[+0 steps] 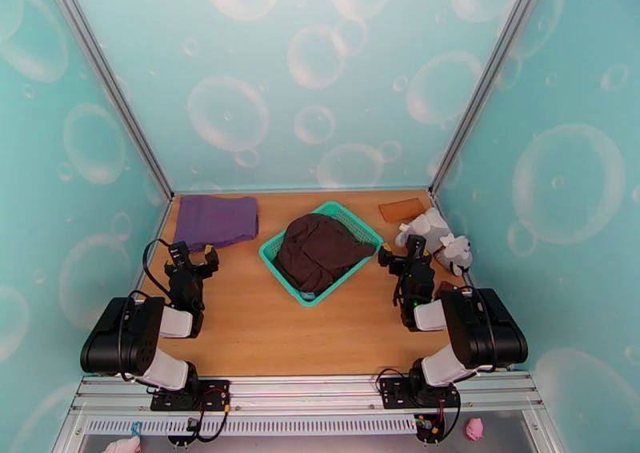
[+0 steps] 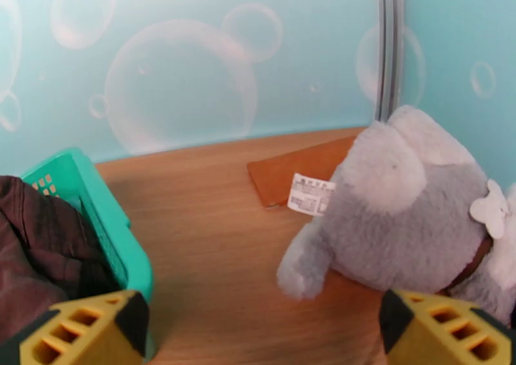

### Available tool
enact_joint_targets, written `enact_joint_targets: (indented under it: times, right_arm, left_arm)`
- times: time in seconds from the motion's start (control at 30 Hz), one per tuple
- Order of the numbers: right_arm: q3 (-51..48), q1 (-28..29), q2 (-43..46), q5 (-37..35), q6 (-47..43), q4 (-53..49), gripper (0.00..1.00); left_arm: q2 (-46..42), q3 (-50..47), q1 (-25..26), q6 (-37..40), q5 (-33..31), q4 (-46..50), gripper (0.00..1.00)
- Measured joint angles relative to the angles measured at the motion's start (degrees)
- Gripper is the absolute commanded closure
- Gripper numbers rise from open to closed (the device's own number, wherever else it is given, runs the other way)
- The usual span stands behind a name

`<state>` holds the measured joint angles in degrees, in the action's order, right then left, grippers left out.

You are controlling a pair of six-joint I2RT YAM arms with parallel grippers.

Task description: Fold and stack the trousers

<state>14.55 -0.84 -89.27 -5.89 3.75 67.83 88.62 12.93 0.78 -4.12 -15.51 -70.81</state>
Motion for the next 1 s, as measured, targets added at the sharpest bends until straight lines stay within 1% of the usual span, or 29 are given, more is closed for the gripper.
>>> enact_joint_targets:
  times: [0.47,0.77,0.87,0.9,0.97,1.0]
  right_arm:
    - [0.04,0.02,0.0,0.07,-0.02,0.0,0.01]
    - [0.04,0.96,0.0,-0.83,-0.5,0.07,0.01]
    - [-0.44,2.19,0.15,-3.82,-0.63,1.01,0.01]
    - [-1.16,3.13,1.07,-5.99,-0.85,1.14,0.01]
    - [-2.95,6.8,6.08,-12.37,-2.14,-0.33,0.01]
    - [-3.65,9.92,9.99,-16.28,-3.48,-0.96,0.01]
  left_arm:
    - [0.0,0.0,0.02,0.02,0.02,0.0,0.0]
    - [0.0,-0.55,1.88,1.33,-0.33,-2.8,0.01]
    - [-0.66,-1.36,2.54,1.49,-2.29,-3.41,0.01]
    - [-2.14,-1.53,3.69,1.88,-4.24,-2.05,0.01]
    - [-7.74,-1.4,7.54,3.3,-8.79,1.7,0.01]
    - [-11.85,-1.05,10.47,4.02,-11.23,4.28,0.01]
